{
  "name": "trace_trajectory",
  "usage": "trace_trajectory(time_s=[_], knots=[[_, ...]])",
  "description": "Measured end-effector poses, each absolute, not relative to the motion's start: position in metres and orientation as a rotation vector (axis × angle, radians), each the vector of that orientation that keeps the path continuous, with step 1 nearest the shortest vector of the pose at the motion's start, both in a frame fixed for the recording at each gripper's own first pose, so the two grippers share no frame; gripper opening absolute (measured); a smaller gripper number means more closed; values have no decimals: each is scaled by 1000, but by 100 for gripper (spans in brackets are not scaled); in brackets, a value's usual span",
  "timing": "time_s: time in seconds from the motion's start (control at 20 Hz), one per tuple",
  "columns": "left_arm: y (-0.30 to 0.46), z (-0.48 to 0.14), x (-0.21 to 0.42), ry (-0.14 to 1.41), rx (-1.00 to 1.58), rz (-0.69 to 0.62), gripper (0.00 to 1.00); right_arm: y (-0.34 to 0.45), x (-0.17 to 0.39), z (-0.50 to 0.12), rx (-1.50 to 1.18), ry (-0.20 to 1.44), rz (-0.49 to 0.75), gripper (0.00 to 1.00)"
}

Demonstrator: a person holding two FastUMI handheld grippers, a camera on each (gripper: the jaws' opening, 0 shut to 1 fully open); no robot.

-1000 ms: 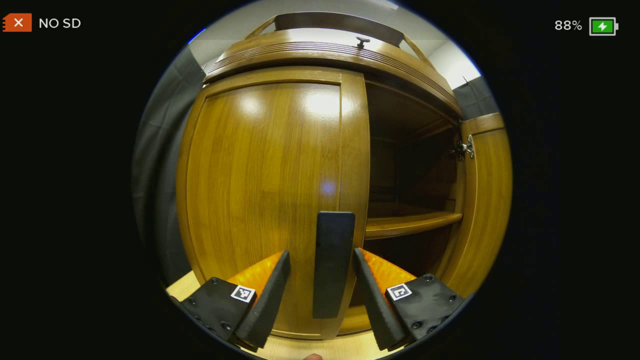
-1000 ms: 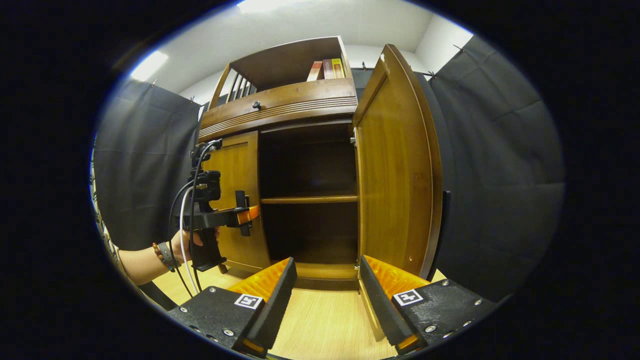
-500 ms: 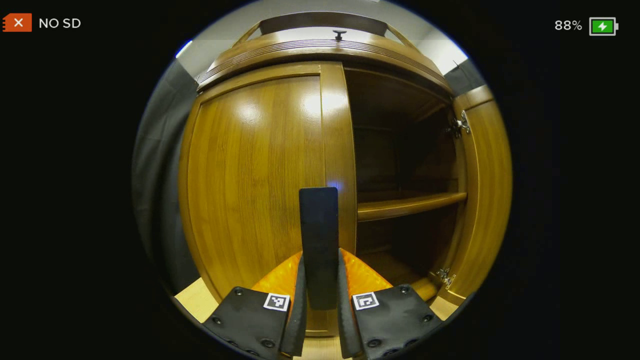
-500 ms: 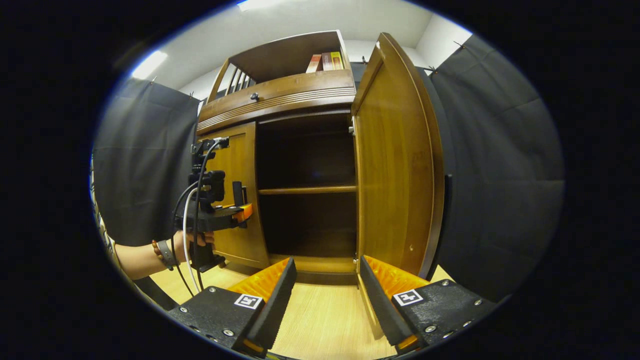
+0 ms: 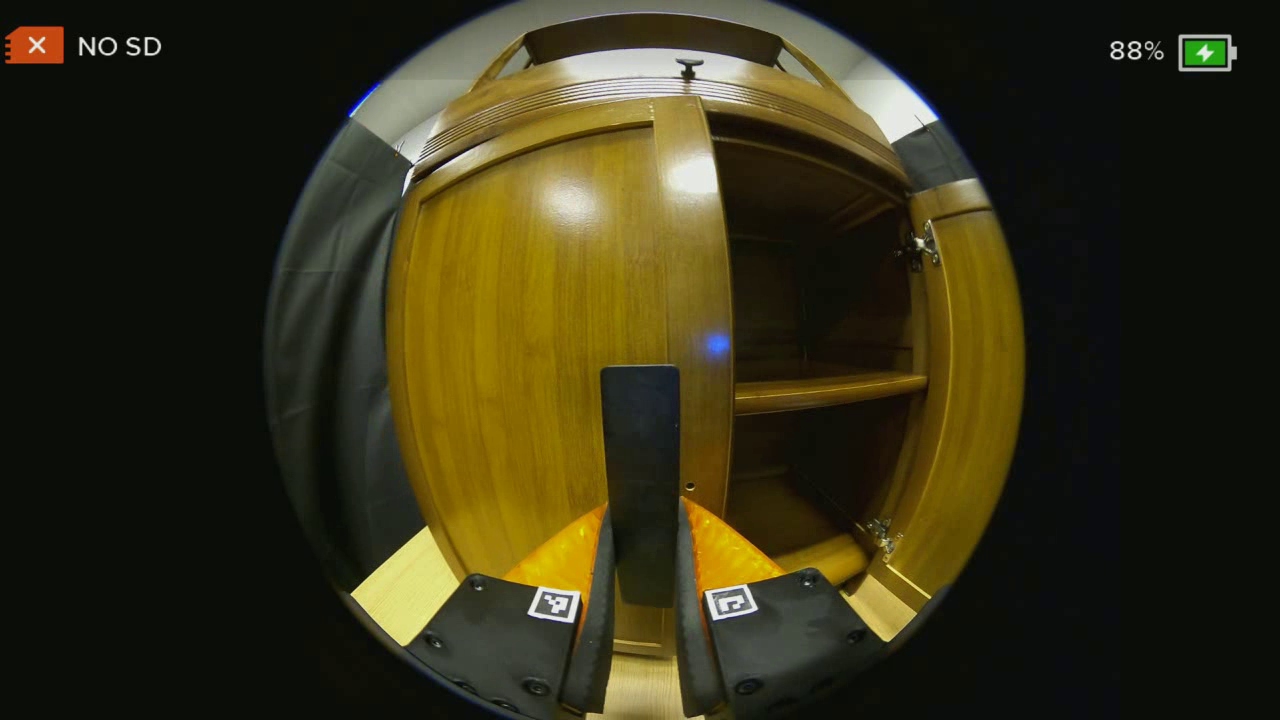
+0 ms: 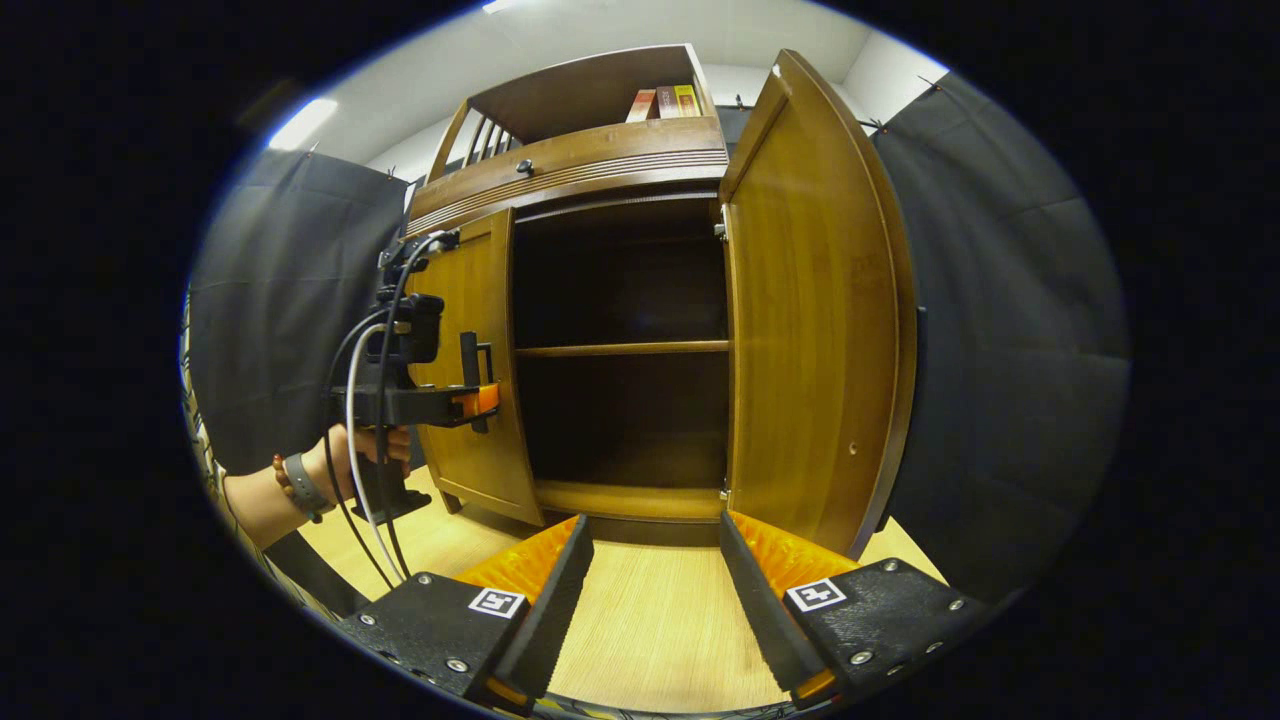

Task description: Open the right door of the double-door shoe cabinet with the right hand, and open the left door with the left hand.

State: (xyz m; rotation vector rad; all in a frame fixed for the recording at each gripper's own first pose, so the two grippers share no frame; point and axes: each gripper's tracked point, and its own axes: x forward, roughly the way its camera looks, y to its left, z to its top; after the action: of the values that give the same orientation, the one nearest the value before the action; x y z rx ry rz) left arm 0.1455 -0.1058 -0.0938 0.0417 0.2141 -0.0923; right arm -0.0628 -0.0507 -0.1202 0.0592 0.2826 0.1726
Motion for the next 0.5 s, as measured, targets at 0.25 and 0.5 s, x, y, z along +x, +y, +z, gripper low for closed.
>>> trace_trajectory(time_s=[0.25,0.5], knots=[[-100,-85,142,215,81,-81,29,-27,-57,-125,44,305,244,80],[-94,-78,141,224,87,-86,29,2,-50,-127,38,309,317,80]])
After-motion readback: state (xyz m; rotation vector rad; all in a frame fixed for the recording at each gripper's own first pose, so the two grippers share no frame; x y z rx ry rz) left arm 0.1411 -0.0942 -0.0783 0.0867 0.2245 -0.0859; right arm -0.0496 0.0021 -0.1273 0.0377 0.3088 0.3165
